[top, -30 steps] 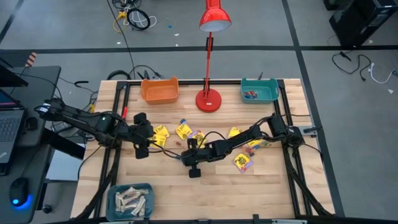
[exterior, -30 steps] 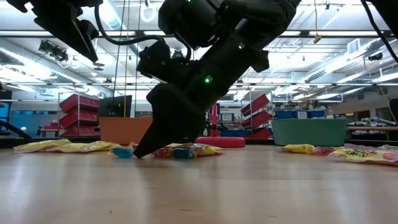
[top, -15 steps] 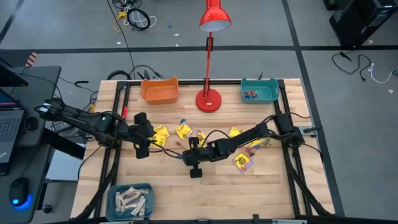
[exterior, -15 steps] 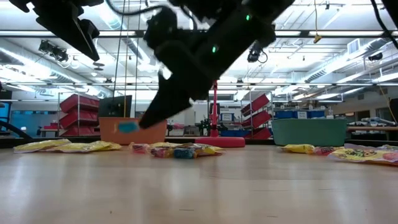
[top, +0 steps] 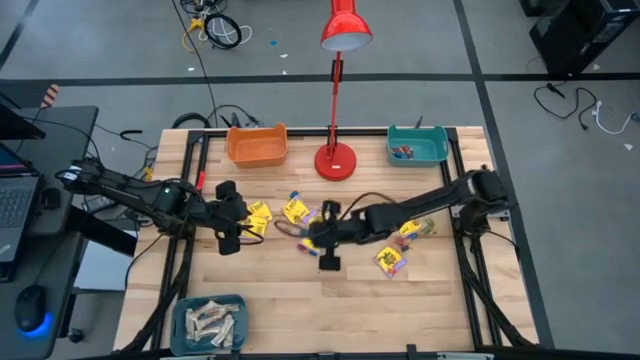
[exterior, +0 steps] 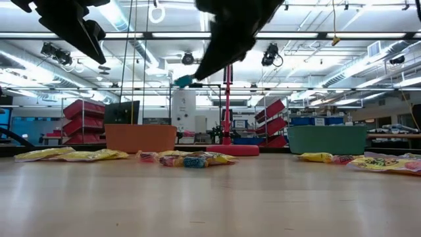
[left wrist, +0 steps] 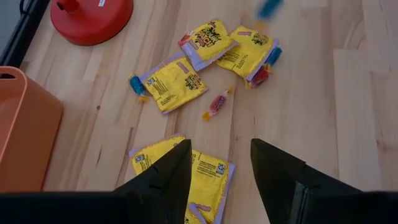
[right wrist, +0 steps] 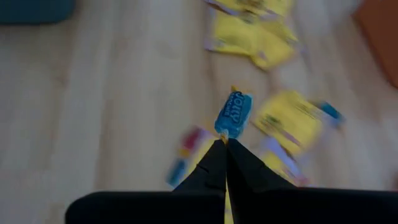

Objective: Sort candy
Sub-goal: Put the small blue candy into the green bin

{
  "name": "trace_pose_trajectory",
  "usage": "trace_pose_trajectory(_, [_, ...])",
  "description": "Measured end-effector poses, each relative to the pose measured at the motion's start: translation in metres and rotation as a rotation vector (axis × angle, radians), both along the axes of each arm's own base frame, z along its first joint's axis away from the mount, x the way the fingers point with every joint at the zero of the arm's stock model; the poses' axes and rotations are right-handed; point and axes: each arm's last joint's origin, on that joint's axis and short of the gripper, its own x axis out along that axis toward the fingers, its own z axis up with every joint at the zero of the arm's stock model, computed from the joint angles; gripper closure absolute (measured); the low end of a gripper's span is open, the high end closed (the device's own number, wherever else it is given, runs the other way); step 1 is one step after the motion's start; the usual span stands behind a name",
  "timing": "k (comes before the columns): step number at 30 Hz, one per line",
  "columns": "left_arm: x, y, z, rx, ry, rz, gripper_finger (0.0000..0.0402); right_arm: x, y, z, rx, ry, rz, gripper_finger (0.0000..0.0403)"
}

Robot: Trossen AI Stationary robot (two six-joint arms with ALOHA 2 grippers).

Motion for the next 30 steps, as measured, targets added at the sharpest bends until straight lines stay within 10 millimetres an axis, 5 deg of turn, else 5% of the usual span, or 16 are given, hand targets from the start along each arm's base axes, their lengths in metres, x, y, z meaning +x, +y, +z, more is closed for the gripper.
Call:
trace_pose_trajectory(10, [0.003, -0.001, 0.002, -0.010, -0.034, 0.000, 0.0234, -0.061, -0.049, 0.051, -0.074, 0.166, -0.278, 0.0403])
trace_pose_trajectory(22, [0.003, -0.001, 0.003, -0.012, -0.042, 0.000, 0.0234, -0.122, -0.112, 0.102, -0.116, 0.161, -0.506, 0.0403])
trace_pose_trajectory(30, [0.003, -0.001, 0.003, -0.012, -0.041, 0.000, 0.0234, -0.165, -0.147, 0.099, -0.096, 0.113, -0.624, 0.0403])
